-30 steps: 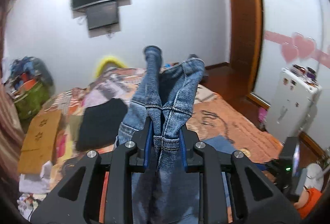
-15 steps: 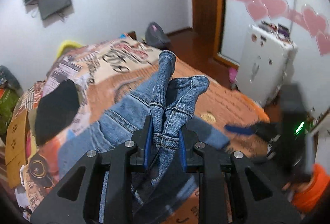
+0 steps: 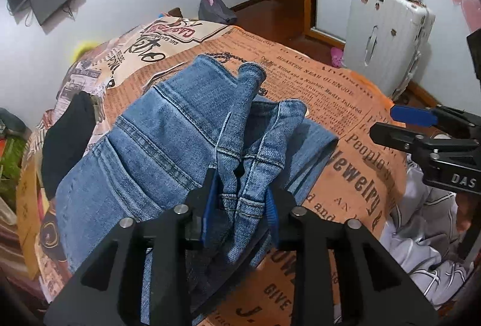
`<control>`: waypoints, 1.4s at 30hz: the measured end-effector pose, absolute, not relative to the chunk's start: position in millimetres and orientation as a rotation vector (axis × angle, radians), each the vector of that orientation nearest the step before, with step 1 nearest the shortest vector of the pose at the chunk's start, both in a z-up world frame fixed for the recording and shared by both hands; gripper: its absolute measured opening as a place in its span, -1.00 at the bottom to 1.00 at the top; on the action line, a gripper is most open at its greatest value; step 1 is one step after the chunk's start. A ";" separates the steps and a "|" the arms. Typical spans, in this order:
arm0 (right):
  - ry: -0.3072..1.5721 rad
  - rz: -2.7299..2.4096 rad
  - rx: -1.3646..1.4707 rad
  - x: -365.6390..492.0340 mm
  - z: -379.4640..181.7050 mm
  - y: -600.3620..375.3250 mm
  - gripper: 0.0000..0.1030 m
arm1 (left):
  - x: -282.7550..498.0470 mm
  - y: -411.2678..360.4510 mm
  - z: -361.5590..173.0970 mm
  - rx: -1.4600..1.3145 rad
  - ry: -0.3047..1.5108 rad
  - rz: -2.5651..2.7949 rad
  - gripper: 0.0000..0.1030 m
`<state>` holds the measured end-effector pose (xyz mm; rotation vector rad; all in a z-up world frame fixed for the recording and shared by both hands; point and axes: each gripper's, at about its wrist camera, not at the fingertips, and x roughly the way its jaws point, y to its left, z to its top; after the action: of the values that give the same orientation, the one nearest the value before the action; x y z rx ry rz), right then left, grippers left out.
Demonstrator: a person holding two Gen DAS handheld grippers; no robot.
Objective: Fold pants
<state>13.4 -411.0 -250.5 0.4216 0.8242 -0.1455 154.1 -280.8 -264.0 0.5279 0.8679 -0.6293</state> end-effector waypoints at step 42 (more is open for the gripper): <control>0.969 0.055 0.263 114.9 -278.8 -341.6 0.28 | 339.1 -59.4 -304.6 0.163 1.131 -0.381 0.31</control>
<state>114.9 -341.6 -278.8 0.2629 0.9694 0.0548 339.1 -59.4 -304.6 0.1632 1.1307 -0.3805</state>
